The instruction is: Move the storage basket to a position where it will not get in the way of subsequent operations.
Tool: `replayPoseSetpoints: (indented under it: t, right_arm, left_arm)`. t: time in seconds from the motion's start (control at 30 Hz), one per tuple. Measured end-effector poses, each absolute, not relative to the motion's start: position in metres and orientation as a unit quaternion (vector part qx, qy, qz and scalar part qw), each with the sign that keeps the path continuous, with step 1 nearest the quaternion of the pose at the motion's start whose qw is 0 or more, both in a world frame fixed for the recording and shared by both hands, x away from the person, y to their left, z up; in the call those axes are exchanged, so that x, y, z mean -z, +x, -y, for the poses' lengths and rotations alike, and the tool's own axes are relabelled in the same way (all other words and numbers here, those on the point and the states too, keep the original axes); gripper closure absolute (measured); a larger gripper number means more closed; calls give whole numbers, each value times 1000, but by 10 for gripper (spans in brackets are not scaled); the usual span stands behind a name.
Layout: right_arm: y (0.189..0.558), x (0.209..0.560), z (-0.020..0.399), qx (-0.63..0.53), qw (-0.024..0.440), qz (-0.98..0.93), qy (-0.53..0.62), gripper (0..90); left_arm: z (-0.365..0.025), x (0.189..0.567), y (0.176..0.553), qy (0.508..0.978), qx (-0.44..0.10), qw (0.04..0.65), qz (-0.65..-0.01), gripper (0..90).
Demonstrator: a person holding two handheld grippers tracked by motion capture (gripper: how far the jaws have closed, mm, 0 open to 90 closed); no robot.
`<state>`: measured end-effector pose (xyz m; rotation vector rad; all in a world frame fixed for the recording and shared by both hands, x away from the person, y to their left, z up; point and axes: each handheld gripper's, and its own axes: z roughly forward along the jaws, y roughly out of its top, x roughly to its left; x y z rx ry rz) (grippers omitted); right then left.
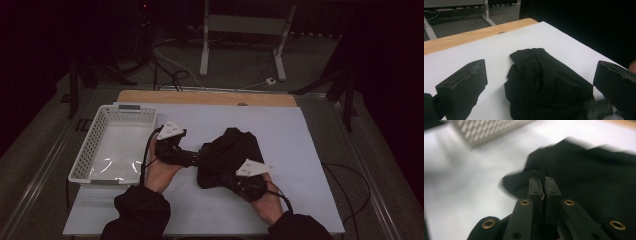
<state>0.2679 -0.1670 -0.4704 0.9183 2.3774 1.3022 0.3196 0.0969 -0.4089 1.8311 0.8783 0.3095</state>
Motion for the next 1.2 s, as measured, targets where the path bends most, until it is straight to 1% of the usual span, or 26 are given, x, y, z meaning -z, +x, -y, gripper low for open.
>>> replayPoseSetpoints:
  t: [0.2,0.37,0.5,0.63,0.67,0.7,0.77,0.8,0.83,0.87,0.9,0.97,1.07,1.1,1.17,1.2]
  right_arm:
    - [300,451,203,-488,174,-769,374,866]
    - [322,451,229,-479,201,-749,412,866]
    - [335,454,243,-480,196,-732,442,865]
    - [339,455,244,-483,190,-730,445,865]
    - [339,455,244,-482,188,-732,443,864]
    - [338,455,242,-481,187,-735,439,862]
    - [338,456,242,-482,184,-737,437,863]
    - [339,455,242,-484,184,-736,437,862]
    - [338,455,242,-484,183,-735,438,862]
    - [338,454,243,-484,183,-735,439,863]
    - [338,454,243,-486,183,-734,438,862]
    - [338,453,244,-488,181,-732,439,863]
    - [338,452,245,-489,180,-732,438,862]
    - [338,452,244,-490,179,-732,438,862]
    - [338,453,243,-490,179,-734,435,862]
    - [337,453,242,-490,178,-735,434,863]
  left_arm:
    - [-96,411,321,765,-128,515,-366,0]
    - [-95,413,321,766,-124,515,-364,0]
    - [-85,416,320,775,-107,510,-358,10]
    - [-73,421,316,783,-97,507,-347,112]
    - [-63,425,315,791,-86,500,-342,112]
    - [-57,428,314,799,-87,492,-335,158]
    - [-44,435,312,814,-89,477,-320,169]
    - [-38,438,311,819,-88,473,-312,199]
    - [-33,441,310,824,-80,472,-303,263]
    - [-28,444,309,829,-66,471,-293,353]
    - [-23,447,309,837,-58,464,-286,421]
    - [-12,455,310,852,-51,445,-272,512]
    - [0,464,313,859,-50,432,-270,570]
    - [3,466,316,858,-53,430,-275,569]
    - [7,468,323,849,-60,435,-293,524]
    - [9,468,327,842,-62,443,-301,524]
